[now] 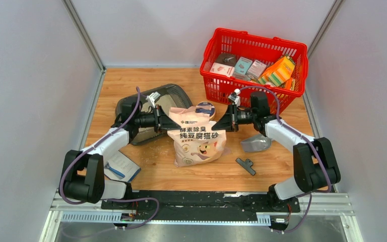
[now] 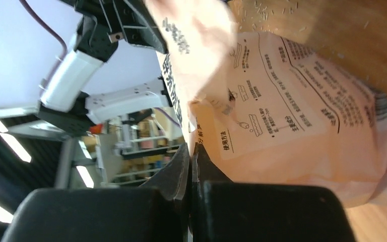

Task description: Fill the litter box with clean litter

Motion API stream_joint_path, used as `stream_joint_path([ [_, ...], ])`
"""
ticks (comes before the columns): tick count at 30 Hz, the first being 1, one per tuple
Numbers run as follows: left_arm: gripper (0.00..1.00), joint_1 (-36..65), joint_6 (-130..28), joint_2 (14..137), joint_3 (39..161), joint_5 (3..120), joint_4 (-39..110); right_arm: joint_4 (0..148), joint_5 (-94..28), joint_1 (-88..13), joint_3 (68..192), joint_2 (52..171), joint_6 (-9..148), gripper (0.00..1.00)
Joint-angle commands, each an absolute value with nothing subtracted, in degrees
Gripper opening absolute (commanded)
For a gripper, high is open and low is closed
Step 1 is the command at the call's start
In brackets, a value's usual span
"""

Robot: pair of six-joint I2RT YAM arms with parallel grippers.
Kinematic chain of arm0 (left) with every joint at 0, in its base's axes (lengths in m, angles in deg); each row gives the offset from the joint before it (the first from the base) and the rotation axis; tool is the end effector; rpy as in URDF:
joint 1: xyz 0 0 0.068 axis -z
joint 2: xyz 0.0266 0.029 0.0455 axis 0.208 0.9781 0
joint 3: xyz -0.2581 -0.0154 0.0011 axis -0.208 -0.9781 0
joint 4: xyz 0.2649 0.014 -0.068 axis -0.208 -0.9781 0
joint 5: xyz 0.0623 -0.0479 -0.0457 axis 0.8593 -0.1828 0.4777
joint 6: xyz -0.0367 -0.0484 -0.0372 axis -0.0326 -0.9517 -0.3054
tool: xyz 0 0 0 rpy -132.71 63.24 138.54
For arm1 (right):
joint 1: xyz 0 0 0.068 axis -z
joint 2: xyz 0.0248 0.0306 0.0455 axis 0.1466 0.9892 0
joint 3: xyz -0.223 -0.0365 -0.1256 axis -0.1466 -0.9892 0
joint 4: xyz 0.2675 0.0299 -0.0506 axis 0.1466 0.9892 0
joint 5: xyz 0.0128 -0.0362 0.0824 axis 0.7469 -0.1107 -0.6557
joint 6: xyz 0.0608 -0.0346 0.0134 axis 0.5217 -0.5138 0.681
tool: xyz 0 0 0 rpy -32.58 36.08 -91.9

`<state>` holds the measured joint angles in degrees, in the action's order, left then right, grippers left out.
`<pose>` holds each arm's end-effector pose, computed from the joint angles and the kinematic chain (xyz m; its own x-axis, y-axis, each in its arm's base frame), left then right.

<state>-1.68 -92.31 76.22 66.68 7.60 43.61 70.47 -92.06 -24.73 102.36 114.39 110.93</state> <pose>0.2791 -0.1035 0.1996 -0.9551 -0.2051 -0.2138 0.1576 0.2596 -0.9528 0.2918 0.1413 0.2040 -0.9831 0.0216 -0.1819 -0.1723 0.2277 0.9584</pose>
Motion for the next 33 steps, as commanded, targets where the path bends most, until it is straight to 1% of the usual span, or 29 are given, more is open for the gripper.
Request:
stream_joint_path([
  [1, 0.00, -3.7, -96.3, 76.0, 71.8, 6.3, 32.4, 68.6, -96.3, -20.8, 103.7, 114.6, 129.0, 0.00],
  [2, 0.00, -3.7, -95.7, 76.3, 72.8, 6.4, 28.5, 75.5, -95.4, -20.8, 104.6, 114.6, 128.6, 0.00],
  [4, 0.00, -3.6, -96.1, 76.4, 73.2, 5.9, 25.1, 77.2, -93.4, -21.3, 105.8, 114.2, 129.5, 0.00],
  [7, 0.00, -3.1, -94.3, 76.5, 74.4, 6.5, 17.7, 83.5, -91.6, -22.1, 108.0, 114.3, 130.9, 0.00],
  [8, 0.00, -2.8, -94.8, 76.6, 74.5, 6.3, 17.4, 86.3, -90.7, -22.5, 108.5, 114.3, 131.4, 0.00],
  [10, 0.00, -1.6, -92.9, 77.1, 75.7, 7.9, 12.9, 88.5, -89.5, -23.7, 109.2, 114.1, 131.3, 0.00],
  [20, 0.00, -0.9, -95.6, 80.1, 77.1, 9.4, 8.3, 92.3, -89.9, -24.2, 106.7, 115.1, 133.2, 0.00],
  [24, 0.00, -1.1, -95.5, 79.7, 76.5, 10.2, 8.6, 87.8, -91.9, -24.2, 107.4, 116.1, 136.0, 0.00],
  [25, 0.00, -1.3, -95.6, 79.6, 76.3, 9.5, 9.9, 85.2, -93.9, -24.1, 107.2, 116.1, 138.1, 0.00],
  [26, 0.00, -1.5, -95.6, 79.6, 76.4, 9.1, 11.3, 78.0, -94.8, -24.0, 106.7, 116.3, 139.5, 0.00],
  [29, 0.00, -1.6, -96.2, 80.7, 77.4, 8.0, 13.5, 68.0, -97.4, -24.1, 104.4, 115.8, 142.3, 0.00],
  [33, 0.00, -1.6, -99.8, 83.0, 78.4, 7.5, 14.0, 61.4, -99.1, -23.9, 100.9, 114.7, 144.0, 0.00],
])
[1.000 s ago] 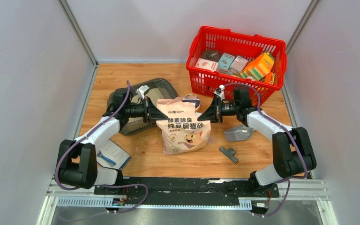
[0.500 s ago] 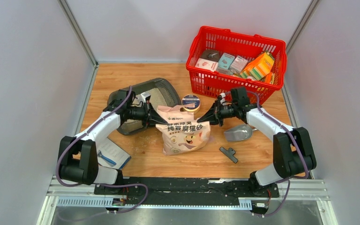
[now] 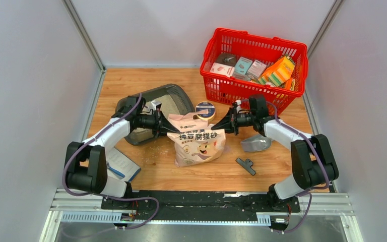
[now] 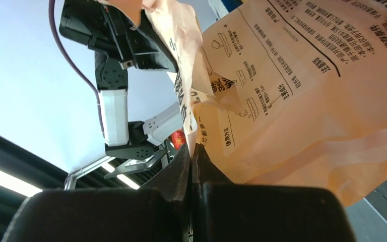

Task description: Fill the litter box with clean litter

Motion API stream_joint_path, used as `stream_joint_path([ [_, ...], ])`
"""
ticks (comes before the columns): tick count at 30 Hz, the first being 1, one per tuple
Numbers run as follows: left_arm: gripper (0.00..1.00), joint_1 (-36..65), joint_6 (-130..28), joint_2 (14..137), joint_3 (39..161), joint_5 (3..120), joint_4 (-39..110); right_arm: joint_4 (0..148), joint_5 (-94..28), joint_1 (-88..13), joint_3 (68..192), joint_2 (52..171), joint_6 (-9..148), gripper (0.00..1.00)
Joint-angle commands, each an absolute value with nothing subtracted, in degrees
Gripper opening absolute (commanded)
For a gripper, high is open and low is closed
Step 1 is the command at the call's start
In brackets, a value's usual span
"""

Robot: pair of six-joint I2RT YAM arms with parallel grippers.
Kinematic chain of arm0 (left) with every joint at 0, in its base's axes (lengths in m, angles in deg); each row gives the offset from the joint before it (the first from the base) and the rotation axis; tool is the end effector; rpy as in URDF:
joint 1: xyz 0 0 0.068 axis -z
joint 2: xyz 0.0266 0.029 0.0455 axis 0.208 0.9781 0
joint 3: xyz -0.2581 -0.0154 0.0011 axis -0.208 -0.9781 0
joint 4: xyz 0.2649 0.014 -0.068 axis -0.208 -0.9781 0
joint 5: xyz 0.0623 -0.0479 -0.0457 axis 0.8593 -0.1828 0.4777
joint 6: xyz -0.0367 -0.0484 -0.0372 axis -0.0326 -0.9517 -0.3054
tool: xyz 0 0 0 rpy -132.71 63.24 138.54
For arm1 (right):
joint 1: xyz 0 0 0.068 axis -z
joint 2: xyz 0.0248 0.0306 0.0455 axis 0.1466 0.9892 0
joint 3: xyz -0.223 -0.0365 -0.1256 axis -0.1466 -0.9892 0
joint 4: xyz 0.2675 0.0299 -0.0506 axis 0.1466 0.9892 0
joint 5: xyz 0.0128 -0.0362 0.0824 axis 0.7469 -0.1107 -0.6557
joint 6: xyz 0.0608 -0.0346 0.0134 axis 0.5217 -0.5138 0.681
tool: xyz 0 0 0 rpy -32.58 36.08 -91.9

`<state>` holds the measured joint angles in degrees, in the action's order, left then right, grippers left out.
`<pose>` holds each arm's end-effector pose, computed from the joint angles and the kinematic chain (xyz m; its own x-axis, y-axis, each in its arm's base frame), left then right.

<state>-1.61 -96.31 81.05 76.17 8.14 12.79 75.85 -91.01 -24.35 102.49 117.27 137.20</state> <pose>0.2782 -0.1034 0.1883 -0.9353 -0.2339 0.2656 -0.3329 0.3269 -0.8845 0.2924 0.1388 0.1817 -0.9122 0.1561 0.3789 0.4068 0.2331 0.8833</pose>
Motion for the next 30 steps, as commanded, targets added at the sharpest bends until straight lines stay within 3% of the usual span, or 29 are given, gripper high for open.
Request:
stream_joint_path([
  [1, 0.00, -1.6, -100.4, 83.2, 79.0, 7.4, 14.4, 58.6, -100.4, -23.8, 100.2, 114.6, 144.4, 0.00],
  [8, 0.00, -2.2, -103.5, 82.0, 76.2, 3.9, 30.2, 49.7, -103.4, -22.2, 98.9, 116.7, 142.2, 0.00],
  [9, 0.04, -2.5, -104.7, 81.6, 75.4, 3.7, 33.3, 49.8, -103.5, -22.2, 99.9, 116.9, 142.2, 0.00],
  [10, 0.25, -2.6, -105.5, 81.4, 74.6, 3.2, 35.8, 49.8, -103.3, -22.3, 100.4, 117.1, 142.1, 0.00],
  [11, 0.33, -2.5, -106.3, 81.0, 74.0, 3.0, 38.6, 49.8, -103.4, -22.3, 100.8, 117.6, 142.0, 0.00],
  [14, 0.42, -2.4, -108.6, 80.0, 72.5, 2.6, 46.1, 50.0, -103.6, -22.3, 102.2, 118.4, 141.7, 0.00],
  [18, 0.43, -2.0, -106.9, 79.9, 71.6, 4.0, 47.8, 49.9, -103.3, -22.2, 102.2, 118.8, 141.6, 0.00],
  [21, 0.42, -1.2, -105.6, 80.7, 71.4, 3.9, 43.1, 50.7, -102.6, -21.4, 102.1, 118.5, 141.4, 0.00],
  [24, 0.12, -1.6, -98.2, 81.7, 73.2, 4.0, 28.0, 54.5, -101.8, -19.6, 101.7, 118.3, 140.4, 0.00],
  [26, 0.00, -2.0, -98.8, 82.2, 73.3, 3.3, 25.7, 59.3, -102.0, -18.7, 101.9, 118.2, 139.6, 0.00],
  [30, 0.00, -2.0, -98.2, 84.8, 74.3, 3.0, 17.0, 65.1, -102.4, -18.0, 100.6, 117.6, 138.8, 0.00],
])
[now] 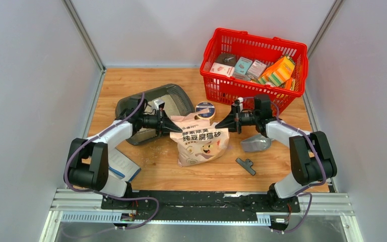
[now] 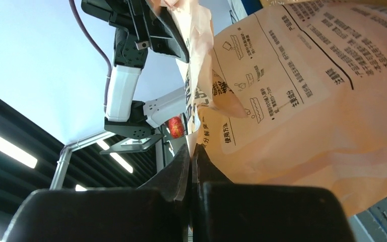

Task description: Fill the litter box with clean litter

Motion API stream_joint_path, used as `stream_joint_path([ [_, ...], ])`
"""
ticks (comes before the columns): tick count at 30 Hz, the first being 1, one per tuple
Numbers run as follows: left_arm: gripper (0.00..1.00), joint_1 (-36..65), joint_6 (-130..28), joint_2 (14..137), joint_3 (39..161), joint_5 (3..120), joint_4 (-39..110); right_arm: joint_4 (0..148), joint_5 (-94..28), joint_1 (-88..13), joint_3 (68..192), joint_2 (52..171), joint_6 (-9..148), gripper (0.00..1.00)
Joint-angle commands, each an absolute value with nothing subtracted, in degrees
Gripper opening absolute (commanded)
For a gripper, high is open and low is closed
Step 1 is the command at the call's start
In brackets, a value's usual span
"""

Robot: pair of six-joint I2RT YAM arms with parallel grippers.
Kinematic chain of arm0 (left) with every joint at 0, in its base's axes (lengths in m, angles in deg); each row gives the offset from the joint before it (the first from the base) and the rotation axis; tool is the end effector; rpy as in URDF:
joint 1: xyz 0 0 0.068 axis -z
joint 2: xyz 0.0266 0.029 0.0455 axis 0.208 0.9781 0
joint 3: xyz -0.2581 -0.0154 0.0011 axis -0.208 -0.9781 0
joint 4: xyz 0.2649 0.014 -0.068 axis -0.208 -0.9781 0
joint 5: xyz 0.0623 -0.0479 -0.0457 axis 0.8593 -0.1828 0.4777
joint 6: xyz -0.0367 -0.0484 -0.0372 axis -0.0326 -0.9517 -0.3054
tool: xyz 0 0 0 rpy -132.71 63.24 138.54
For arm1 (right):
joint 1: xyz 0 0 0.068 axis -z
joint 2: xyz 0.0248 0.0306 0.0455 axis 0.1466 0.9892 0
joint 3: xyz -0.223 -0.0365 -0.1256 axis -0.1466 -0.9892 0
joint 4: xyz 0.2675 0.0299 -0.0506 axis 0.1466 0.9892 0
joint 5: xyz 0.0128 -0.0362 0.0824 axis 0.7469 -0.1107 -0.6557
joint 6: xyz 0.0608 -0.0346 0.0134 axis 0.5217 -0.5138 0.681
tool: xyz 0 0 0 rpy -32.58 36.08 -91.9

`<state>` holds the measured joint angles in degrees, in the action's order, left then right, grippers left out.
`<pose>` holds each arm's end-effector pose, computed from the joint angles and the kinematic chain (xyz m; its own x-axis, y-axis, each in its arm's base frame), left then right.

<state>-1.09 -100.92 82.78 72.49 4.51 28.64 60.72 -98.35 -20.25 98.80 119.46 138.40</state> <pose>0.2861 -0.1093 0.1808 -0.9623 -0.1901 0.1944 -0.2391 0.2512 -0.9379 0.3011 0.1202 0.1746 -0.9545 0.0932 0.2833 0.2941 0.1373 0.9458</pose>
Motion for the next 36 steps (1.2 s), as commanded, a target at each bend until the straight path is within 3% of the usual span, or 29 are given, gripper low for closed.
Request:
stream_joint_path([
  [1, 0.00, -2.0, -98.2, 85.2, 75.1, 3.5, 16.0, 65.0, -102.9, -18.0, 100.4, 117.4, 138.8, 0.00],
  [3, 0.00, -2.0, -99.7, 86.1, 75.8, 3.7, 15.7, 64.7, -103.1, -18.0, 99.9, 116.7, 138.9, 0.00],
  [4, 0.05, -2.0, -99.6, 86.2, 77.1, 4.3, 16.2, 64.5, -103.4, -18.1, 99.9, 116.5, 138.8, 0.00],
  [7, 0.34, -2.2, -97.0, 86.2, 81.2, 5.4, 19.0, 64.4, -103.6, -18.2, 100.1, 117.0, 138.8, 0.00],
  [11, 0.40, -4.4, -88.0, 85.1, 88.4, 7.9, 14.6, 64.7, -103.5, -18.5, 100.5, 119.0, 138.9, 0.00],
  [14, 0.45, -9.0, -70.9, 81.5, 96.8, 15.7, 3.2, 66.6, -103.3, -18.8, 101.5, 119.6, 138.5, 0.00],
  [15, 0.48, -8.5, -58.5, 78.2, 99.1, 18.0, 0.1, 67.1, -103.2, -19.2, 101.8, 119.5, 138.0, 0.00],
  [19, 0.62, 0.9, -29.2, 68.1, 99.2, 23.8, 5.0, 69.7, -102.8, -19.3, 102.7, 119.7, 137.7, 0.00],
  [21, 0.63, 6.7, -10.1, 66.9, 99.2, 24.4, -0.9, 70.8, -102.8, -19.3, 103.0, 120.1, 137.5, 0.00],
  [24, 0.64, 14.9, 0.7, 67.3, 96.3, 24.4, -0.5, 70.9, -102.8, -19.3, 103.9, 120.7, 137.1, 0.00],
  [29, 0.67, 24.3, 6.3, 73.8, 96.2, 28.2, 2.2, 70.9, -102.9, -19.3, 104.0, 120.5, 137.1, 0.00],
  [36, 0.69, 28.9, 6.0, 80.8, 97.7, 30.0, 5.6, 70.6, -102.7, -19.4, 103.0, 119.0, 137.1, 0.00],
])
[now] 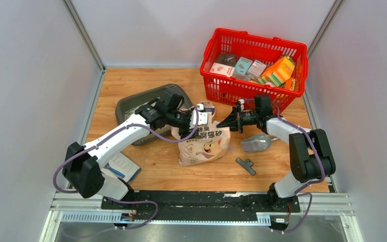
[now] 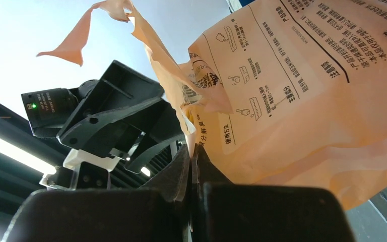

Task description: Fill the litter box with clean litter

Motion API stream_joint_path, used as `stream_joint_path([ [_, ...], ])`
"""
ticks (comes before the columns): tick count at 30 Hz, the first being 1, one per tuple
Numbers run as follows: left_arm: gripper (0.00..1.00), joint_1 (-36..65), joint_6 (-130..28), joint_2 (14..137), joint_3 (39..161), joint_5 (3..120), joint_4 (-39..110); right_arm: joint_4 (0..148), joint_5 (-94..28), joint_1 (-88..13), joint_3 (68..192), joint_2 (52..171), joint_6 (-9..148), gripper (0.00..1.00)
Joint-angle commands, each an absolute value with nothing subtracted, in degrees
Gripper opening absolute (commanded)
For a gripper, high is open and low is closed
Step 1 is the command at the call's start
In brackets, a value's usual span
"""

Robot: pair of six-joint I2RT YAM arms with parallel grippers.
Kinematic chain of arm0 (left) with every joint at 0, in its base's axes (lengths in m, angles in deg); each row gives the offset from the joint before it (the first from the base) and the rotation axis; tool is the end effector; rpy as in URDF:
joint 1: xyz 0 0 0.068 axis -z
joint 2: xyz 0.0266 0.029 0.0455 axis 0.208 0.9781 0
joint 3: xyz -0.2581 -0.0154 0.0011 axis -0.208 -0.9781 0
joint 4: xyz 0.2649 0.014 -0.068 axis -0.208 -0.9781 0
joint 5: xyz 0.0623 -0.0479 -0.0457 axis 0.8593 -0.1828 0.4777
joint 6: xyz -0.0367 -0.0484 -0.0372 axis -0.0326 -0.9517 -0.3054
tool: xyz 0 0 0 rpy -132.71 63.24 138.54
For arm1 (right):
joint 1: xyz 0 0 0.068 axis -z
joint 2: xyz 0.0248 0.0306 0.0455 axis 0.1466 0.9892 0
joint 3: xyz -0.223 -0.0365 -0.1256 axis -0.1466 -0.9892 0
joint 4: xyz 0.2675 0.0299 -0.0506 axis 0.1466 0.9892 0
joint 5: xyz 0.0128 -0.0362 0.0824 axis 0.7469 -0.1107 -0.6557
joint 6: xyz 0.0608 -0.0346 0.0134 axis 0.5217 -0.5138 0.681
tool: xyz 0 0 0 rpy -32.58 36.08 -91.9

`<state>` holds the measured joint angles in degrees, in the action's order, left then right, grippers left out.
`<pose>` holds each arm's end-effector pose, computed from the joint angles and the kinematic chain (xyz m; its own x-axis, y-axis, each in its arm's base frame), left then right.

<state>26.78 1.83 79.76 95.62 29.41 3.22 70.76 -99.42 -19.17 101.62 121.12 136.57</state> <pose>0.2331 -0.2359 0.2835 0.1679 0.5125 -0.8421 0.9852 -0.0571 0.1616 0.3040 0.1149 0.1686 -0.9129 0.0987 0.3961 0.4073 0.1569 0.8997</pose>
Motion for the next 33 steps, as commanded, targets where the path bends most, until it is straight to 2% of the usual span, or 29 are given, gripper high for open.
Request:
stream_joint_path([
  [1, 0.69, 29.1, 5.4, 81.5, 97.9, 30.1, 5.6, 70.7, -102.6, -19.3, 103.0, 118.7, 137.2, 0.00],
  [10, 0.74, 31.7, 1.0, 86.3, 97.7, 35.2, 8.6, 70.7, -102.5, -19.3, 103.0, 118.3, 137.1, 0.00],
  [14, 0.72, 31.8, 3.1, 87.9, 98.3, 36.2, 6.5, 71.0, -102.7, -19.2, 103.1, 118.6, 137.0, 0.00],
  [21, 0.41, 31.8, 2.5, 88.6, 99.9, 39.2, 2.5, 74.8, -102.3, -18.2, 103.6, 118.7, 134.1, 0.00],
  [22, 0.33, 31.8, 1.6, 88.5, 99.9, 39.2, 2.6, 77.9, -101.7, -17.8, 103.9, 118.7, 132.6, 0.00],
  [23, 0.30, 31.8, 0.6, 88.3, 99.9, 39.2, 2.8, 79.6, -101.3, -16.1, 105.0, 118.4, 128.1, 0.03],
  [26, 0.20, 31.8, -2.8, 87.3, 99.3, 39.1, 3.5, 90.6, -99.1, -11.3, 111.1, 117.2, 117.3, 0.21],
  [27, 0.18, 31.8, -4.6, 87.1, 98.8, 38.6, 3.7, 95.3, -98.3, -10.4, 113.9, 117.1, 105.5, 0.32],
  [28, 0.14, 31.8, -5.5, 86.9, 98.5, 38.3, 4.0, 108.4, -95.9, -9.8, 117.1, 117.0, 97.9, 0.35],
  [29, 0.12, 31.7, -7.0, 86.5, 98.1, 37.8, 4.5, 114.7, -94.3, -9.6, 121.1, 117.1, 90.7, 0.39],
  [30, 0.10, 31.7, -8.0, 86.2, 97.3, 37.1, 4.9, 120.6, -92.5, -9.8, 127.3, 117.0, 75.6, 0.45],
  [31, 0.06, 31.7, -9.1, 86.2, 96.9, 37.0, 5.5, 128.1, -88.6, -10.2, 130.2, 116.7, 70.2, 0.48],
  [33, 0.05, 31.7, -12.9, 85.8, 95.6, 37.0, 7.8, 131.1, -85.9, -11.9, 134.0, 114.0, 60.0, 0.55],
])
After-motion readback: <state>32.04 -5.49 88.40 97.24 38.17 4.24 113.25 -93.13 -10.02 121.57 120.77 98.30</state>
